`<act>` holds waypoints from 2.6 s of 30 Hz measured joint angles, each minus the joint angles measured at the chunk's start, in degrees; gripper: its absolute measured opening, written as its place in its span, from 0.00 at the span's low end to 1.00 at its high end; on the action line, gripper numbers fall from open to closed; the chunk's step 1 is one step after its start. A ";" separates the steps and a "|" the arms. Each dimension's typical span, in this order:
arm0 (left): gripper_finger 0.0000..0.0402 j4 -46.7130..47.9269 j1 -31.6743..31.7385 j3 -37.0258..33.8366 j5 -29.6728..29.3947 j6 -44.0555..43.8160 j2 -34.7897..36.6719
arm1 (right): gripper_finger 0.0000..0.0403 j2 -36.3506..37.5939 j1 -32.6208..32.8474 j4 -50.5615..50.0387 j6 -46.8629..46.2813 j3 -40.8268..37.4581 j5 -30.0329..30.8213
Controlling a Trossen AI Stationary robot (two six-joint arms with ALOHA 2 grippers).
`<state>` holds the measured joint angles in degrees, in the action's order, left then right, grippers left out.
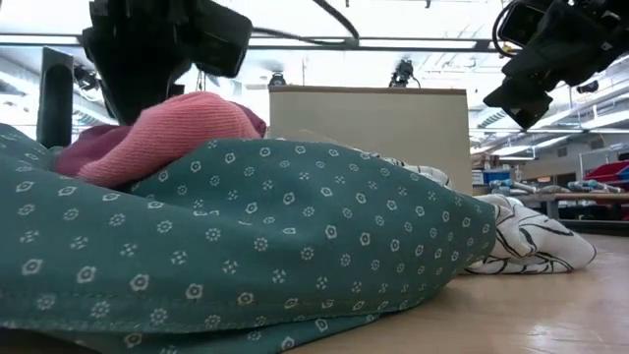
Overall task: Sort clothes
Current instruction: Put the right red sock into the bin, then put the blue shirt into the bin
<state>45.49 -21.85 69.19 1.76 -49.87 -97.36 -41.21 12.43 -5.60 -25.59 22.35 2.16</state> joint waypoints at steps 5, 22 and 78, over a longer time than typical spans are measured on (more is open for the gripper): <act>0.01 1.39 0.14 1.67 0.46 0.05 2.13 | 0.49 0.00 0.00 0.02 1.29 0.00 1.45; 0.00 20.86 8.19 34.16 -20.62 17.58 6.67 | 0.49 -0.02 -0.20 -0.02 2.17 0.00 3.01; 0.32 38.32 30.44 32.43 -33.69 22.11 16.47 | 0.49 -0.04 -0.24 -2.26 4.51 0.02 6.20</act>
<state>83.81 8.59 101.62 -31.93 -27.77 -80.89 -41.25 12.19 -7.86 -21.08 22.37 8.36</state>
